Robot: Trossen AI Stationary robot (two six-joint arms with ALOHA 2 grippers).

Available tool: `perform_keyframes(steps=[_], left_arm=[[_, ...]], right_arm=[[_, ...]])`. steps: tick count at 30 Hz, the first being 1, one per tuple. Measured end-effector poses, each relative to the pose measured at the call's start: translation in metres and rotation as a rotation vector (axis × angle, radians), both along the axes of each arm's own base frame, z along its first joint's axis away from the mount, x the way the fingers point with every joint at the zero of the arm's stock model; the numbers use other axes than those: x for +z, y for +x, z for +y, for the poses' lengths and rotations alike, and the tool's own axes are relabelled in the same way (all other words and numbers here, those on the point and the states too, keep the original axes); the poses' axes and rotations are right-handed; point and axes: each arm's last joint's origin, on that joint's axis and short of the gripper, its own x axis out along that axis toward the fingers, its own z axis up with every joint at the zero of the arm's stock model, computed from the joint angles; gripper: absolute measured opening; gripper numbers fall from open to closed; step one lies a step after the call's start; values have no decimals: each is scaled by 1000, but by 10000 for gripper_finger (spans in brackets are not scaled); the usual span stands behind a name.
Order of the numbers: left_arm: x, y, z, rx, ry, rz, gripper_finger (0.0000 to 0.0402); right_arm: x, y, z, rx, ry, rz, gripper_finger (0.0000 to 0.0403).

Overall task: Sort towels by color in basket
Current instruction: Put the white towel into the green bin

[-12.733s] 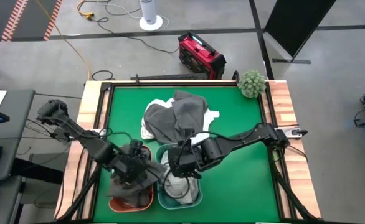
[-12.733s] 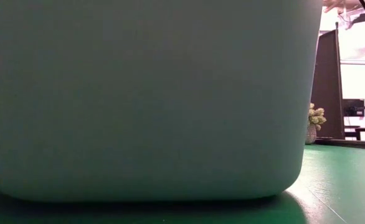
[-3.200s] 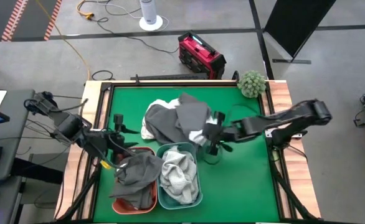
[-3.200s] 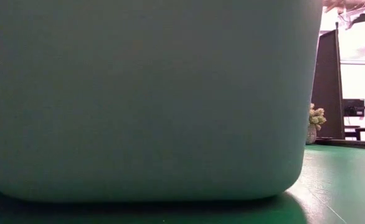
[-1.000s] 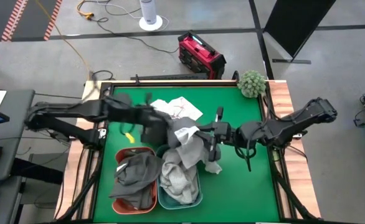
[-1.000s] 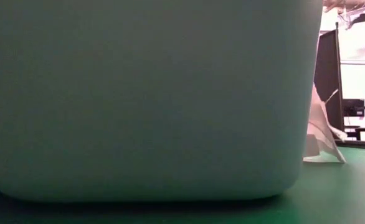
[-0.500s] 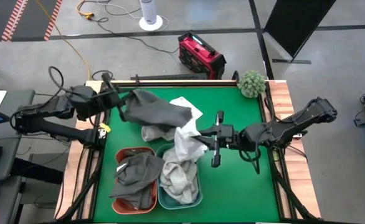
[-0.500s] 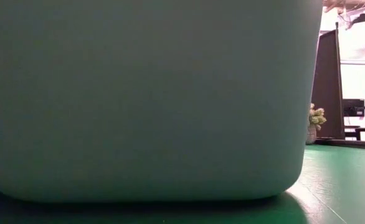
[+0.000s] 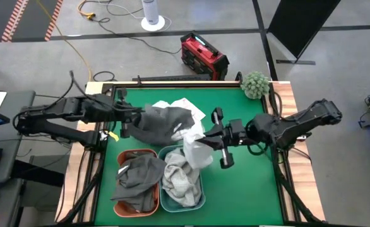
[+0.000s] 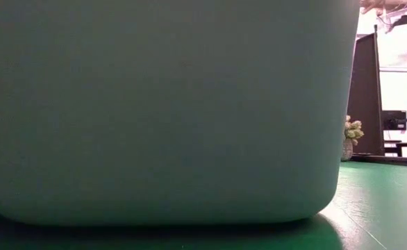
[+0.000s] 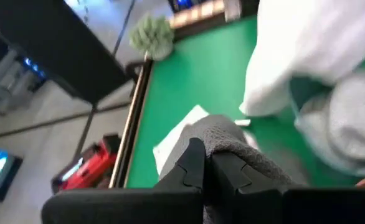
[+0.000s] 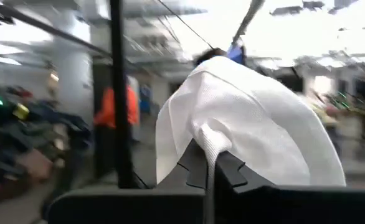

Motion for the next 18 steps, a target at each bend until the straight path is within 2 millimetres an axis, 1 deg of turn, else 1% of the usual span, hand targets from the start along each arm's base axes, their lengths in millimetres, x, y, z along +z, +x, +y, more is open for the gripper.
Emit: perform_keyframes(steps=[3,5,7,10,12,18], left_arm=[[-7,4,2,52,25,66,1],[-9,7,2,75,28,84,4],[-12,11,2,83,21,104,16],[-14,14,3,98,30,120,49],[-15,15,3,122,45,124,77],[-14,14,4,136,57,125,169]], right_arm=[[11,-1,-1,104,1,-59,29],[19,3,0,183,-7,-99,30],[26,9,6,246,-26,-127,25],[35,24,17,270,-91,-134,20],[46,33,24,271,-115,-144,22],[79,54,31,264,-136,-132,30]])
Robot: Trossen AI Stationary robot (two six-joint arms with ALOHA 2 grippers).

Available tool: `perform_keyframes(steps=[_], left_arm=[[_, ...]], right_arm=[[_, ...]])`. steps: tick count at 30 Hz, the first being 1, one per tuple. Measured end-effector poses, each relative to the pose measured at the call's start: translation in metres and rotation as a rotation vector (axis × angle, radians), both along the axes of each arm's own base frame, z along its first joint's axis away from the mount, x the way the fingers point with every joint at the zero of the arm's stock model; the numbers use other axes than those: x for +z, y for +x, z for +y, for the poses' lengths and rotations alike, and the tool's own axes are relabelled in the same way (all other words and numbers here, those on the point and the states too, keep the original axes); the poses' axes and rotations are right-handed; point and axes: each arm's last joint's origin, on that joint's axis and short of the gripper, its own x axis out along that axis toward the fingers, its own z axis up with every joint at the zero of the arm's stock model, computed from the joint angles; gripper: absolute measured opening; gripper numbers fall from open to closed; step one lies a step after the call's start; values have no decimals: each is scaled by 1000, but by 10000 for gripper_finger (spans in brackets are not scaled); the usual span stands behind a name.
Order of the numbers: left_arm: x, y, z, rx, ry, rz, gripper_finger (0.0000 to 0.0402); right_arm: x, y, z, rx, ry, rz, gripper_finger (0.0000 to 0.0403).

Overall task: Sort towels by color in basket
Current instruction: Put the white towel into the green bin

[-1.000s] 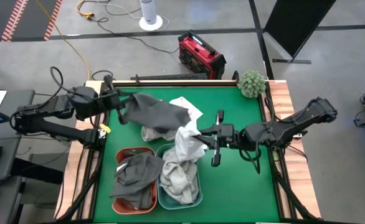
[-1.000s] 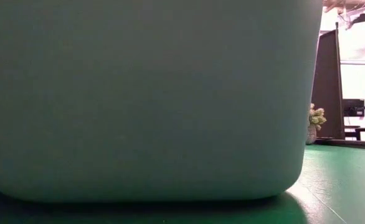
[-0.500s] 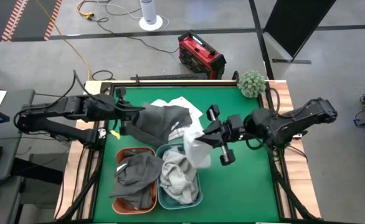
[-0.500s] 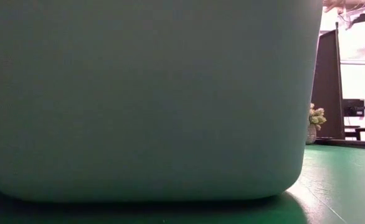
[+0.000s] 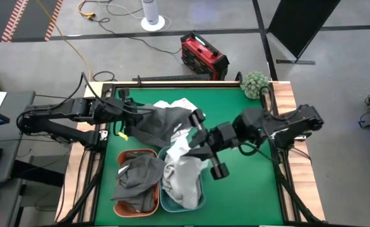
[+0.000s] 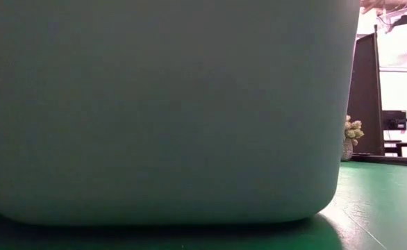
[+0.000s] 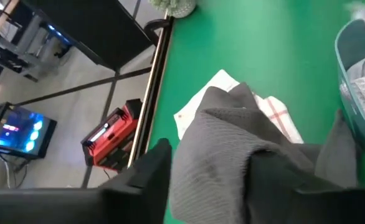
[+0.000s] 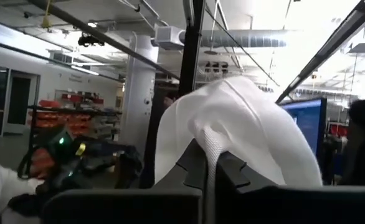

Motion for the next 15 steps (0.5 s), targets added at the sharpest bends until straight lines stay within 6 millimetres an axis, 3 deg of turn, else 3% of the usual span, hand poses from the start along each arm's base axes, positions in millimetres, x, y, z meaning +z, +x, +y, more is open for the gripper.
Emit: perform_keyframes(steps=[4,8,12,15], left_arm=[[2,-4,0,-3,7,-9,224],[7,-14,0,-3,2,-35,257],[18,-26,-2,-44,-68,-94,270],[21,-37,-4,-84,-112,-46,274]], right_arm=[[11,11,6,0,-20,9,24],[9,19,8,-11,-22,34,26],[-8,27,4,-129,-35,193,26],[-27,33,4,-160,-31,359,24]])
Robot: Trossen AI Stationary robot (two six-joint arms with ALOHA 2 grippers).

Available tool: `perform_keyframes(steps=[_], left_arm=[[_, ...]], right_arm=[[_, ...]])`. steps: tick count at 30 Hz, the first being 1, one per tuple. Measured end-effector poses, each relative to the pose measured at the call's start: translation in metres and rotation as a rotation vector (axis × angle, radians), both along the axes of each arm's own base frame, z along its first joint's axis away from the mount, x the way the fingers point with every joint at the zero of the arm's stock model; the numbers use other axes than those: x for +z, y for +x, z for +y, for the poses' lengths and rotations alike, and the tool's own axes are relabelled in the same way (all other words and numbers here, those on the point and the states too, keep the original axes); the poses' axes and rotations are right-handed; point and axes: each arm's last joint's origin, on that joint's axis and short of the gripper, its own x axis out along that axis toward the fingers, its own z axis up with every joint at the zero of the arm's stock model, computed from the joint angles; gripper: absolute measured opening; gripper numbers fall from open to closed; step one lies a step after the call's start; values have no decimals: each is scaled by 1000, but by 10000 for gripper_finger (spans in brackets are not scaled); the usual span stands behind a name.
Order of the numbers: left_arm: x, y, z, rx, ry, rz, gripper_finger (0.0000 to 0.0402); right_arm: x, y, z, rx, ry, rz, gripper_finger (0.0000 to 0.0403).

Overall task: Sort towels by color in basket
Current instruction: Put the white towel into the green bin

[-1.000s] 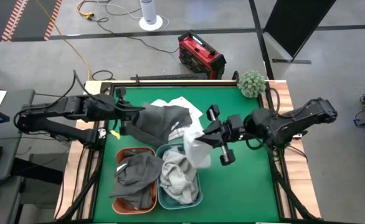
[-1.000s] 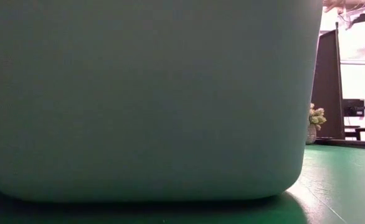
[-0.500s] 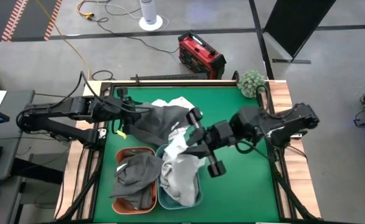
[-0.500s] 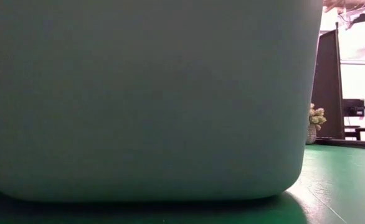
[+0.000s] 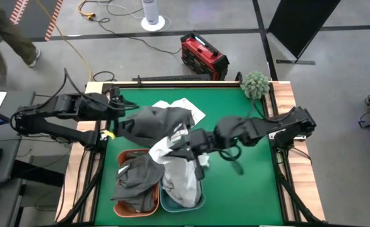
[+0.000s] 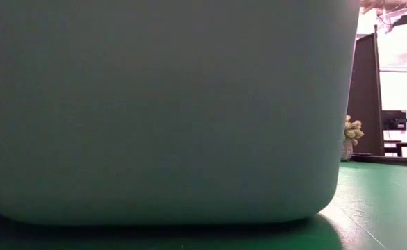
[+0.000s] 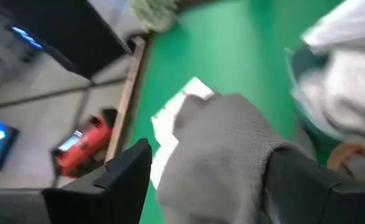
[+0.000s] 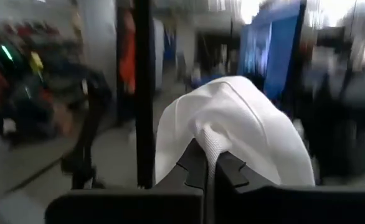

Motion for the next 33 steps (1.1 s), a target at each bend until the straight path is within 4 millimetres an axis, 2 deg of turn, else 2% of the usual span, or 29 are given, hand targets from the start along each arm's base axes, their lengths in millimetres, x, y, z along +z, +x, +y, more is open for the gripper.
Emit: perform_keyframes(steps=[5,8,15,19,24,28,31,33], left_arm=[[-1,-12,-4,-80,-110,165,275],[-9,-12,-5,-74,-189,299,275],[-26,-6,-7,-17,-323,535,275],[-28,-2,-9,-36,-370,564,275],[-24,2,-9,-68,-358,483,275],[-25,5,-9,-54,-370,477,275],[-30,6,-9,-6,-393,609,275],[-28,7,-9,20,-409,682,275]], right_arm=[[-46,24,10,-17,14,254,26],[-80,38,12,-40,22,433,26],[-148,50,10,-129,-11,838,27],[-187,49,12,-172,-62,1063,27],[-241,57,20,-206,-119,1257,36],[-267,59,25,-210,-159,1346,58],[-268,55,25,-210,-170,1381,83],[-260,53,24,-209,-162,1367,102]])
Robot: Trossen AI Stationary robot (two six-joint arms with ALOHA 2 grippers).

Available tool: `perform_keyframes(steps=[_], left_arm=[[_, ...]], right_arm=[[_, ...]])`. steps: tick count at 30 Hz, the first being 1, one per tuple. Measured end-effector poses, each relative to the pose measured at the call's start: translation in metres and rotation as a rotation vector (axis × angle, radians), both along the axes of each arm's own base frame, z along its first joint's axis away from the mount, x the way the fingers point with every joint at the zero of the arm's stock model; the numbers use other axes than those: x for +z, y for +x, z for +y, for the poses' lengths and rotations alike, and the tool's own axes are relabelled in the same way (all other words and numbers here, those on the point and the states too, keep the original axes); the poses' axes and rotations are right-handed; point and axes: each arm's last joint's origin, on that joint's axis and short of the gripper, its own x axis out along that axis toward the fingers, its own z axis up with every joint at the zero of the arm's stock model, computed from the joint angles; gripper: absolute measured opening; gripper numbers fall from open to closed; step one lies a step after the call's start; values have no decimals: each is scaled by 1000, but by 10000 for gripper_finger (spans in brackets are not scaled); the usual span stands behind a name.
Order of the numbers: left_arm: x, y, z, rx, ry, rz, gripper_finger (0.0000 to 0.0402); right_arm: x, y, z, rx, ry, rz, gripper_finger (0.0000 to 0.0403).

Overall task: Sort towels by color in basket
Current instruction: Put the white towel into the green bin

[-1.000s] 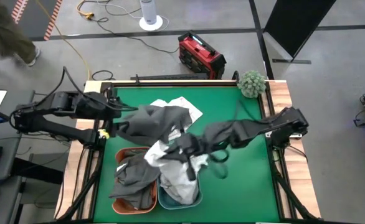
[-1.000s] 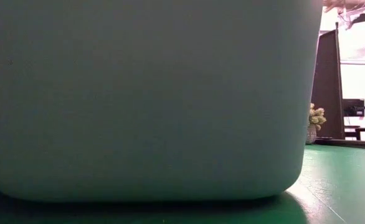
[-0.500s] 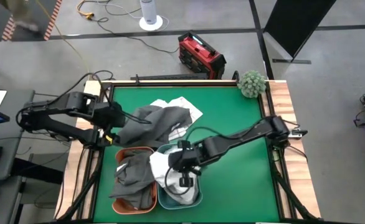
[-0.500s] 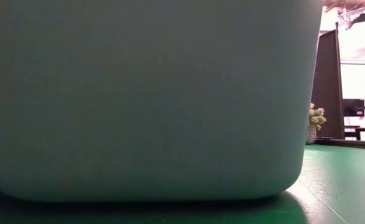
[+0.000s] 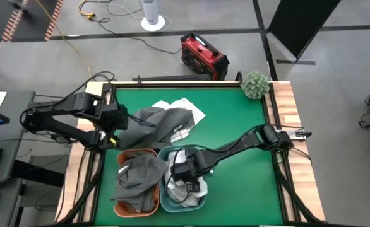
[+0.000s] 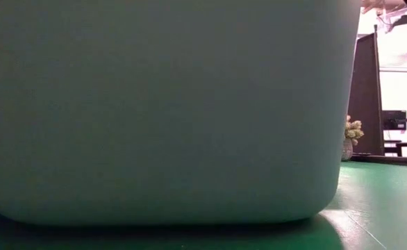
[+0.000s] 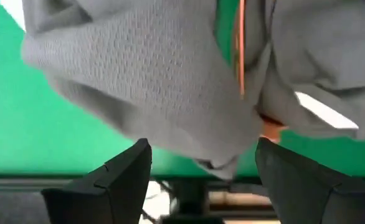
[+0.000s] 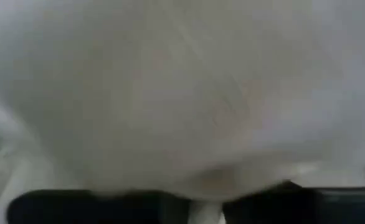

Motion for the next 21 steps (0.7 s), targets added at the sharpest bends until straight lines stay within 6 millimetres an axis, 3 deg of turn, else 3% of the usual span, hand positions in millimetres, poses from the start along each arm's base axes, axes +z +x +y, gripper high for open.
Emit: perform_keyframes(steps=[6,13,16,21], left_arm=[[23,11,-5,-45,-160,-65,275],[35,24,-8,-90,-154,-196,275],[27,39,-14,-135,-153,-283,275],[6,61,-29,-258,-142,-393,275]], right_arm=[[52,-7,-5,2,43,-133,173],[99,-28,-9,-10,65,-218,238],[103,-39,-5,-45,-5,-196,244],[79,-48,6,-59,-79,-140,240]])
